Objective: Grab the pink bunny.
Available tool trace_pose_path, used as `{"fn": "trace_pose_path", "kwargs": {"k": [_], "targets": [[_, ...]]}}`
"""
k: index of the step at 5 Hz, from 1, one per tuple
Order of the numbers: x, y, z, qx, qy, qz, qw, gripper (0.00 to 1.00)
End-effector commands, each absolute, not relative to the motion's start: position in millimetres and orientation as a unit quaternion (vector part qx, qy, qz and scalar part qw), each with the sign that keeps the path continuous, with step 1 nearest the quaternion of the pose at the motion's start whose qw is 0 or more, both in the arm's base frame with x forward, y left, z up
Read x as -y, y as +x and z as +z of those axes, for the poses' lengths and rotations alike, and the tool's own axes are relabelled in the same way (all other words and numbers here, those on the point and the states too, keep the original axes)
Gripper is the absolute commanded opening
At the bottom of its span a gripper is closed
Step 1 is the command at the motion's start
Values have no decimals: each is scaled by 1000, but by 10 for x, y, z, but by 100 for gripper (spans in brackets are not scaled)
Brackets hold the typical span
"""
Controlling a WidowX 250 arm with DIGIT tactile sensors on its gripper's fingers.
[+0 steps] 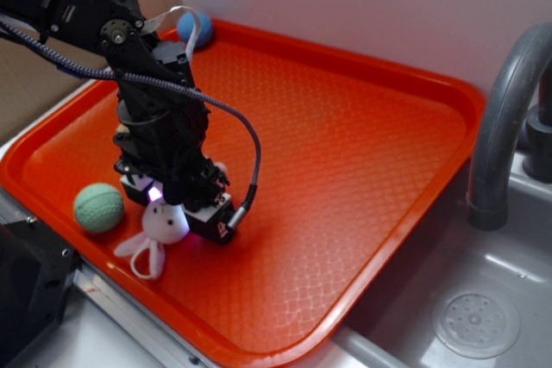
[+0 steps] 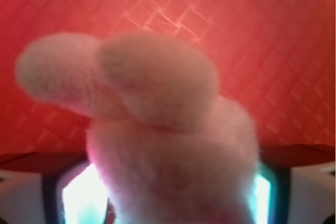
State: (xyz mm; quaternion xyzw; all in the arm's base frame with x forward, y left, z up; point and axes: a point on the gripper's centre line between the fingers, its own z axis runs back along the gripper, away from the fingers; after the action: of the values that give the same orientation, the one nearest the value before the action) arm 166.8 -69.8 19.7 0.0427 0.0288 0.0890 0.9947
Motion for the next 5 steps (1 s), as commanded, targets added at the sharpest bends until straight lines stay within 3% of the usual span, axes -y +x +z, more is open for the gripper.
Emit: {"fn": "trace_pose_path", "kwargs": {"k": [1, 3, 5], "targets": [[555, 1794, 772, 4, 72, 114, 991, 0], [277, 2009, 1656, 16, 15, 108, 994, 0], [312, 2142, 2224, 51, -40, 91, 994, 0]]}}
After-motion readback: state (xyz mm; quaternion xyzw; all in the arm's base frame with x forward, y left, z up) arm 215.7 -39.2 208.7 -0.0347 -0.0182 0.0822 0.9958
